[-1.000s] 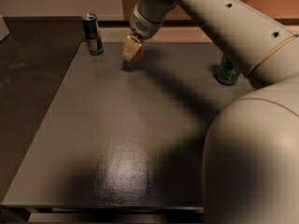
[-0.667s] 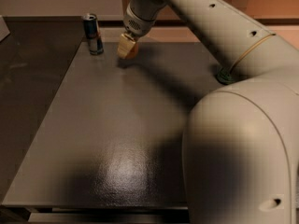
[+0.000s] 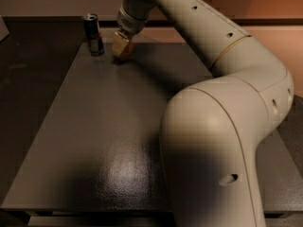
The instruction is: Move orange near redbull can
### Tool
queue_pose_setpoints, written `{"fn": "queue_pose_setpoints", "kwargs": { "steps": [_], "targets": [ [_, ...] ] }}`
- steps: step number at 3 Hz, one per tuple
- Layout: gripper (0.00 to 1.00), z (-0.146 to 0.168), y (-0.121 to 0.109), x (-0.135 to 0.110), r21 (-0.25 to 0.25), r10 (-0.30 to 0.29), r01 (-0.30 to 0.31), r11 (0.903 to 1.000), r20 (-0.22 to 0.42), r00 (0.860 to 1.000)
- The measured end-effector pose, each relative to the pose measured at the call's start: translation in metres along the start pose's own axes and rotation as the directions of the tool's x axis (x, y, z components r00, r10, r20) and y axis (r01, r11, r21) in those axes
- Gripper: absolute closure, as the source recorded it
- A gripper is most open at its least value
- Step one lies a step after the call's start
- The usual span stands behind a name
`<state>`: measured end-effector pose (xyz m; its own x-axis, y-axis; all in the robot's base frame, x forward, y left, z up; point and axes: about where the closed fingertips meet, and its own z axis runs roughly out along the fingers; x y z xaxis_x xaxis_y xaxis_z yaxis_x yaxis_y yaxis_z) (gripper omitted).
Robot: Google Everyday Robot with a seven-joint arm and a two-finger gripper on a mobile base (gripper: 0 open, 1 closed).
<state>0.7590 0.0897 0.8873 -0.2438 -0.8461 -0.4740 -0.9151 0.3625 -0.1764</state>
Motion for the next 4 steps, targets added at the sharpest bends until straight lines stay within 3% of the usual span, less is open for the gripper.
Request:
{"fn": "queue_pose_setpoints", "kwargs": {
  "steps": [3, 4],
  "targets": [
    [0.12, 0.027, 0.002, -0.02, -0.055, -0.041, 0.043, 0.9976, 0.034, 0.999],
    [0.0, 0.038, 0.005, -0.018, -0.081, -0.047, 0.05, 0.9955, 0.032, 0.998]
  ]
}}
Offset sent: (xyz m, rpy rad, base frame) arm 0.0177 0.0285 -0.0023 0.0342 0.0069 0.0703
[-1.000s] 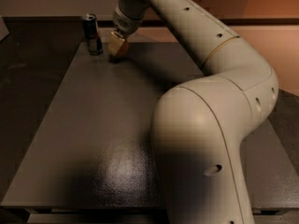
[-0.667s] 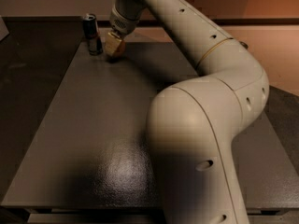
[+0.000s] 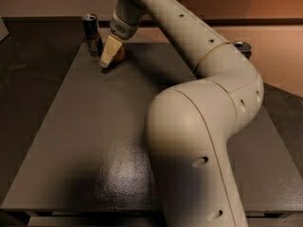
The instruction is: Move orange near redbull can
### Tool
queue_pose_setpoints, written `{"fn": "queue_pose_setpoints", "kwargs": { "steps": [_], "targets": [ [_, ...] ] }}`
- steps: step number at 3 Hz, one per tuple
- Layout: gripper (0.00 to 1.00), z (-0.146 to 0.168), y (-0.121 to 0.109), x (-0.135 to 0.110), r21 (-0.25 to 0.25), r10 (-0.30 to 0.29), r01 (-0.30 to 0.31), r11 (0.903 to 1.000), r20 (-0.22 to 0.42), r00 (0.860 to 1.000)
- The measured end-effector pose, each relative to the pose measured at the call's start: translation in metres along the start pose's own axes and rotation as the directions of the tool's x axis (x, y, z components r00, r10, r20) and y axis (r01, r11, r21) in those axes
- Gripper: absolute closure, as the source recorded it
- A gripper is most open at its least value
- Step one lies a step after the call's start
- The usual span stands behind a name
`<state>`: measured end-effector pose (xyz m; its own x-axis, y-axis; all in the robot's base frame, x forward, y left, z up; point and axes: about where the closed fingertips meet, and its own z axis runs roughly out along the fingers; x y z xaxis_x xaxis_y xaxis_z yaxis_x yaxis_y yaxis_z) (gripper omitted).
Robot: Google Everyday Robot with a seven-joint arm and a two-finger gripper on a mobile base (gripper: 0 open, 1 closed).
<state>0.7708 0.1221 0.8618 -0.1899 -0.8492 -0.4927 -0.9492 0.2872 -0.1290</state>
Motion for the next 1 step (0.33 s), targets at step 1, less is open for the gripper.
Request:
{"fn": "queue_pose_setpoints", "kwargs": {
  "steps": [1],
  "targets": [
    [0.0, 0.0001, 0.0, 0.0, 0.0, 0.0, 0.0, 1.0, 0.0, 1.0]
  ]
}}
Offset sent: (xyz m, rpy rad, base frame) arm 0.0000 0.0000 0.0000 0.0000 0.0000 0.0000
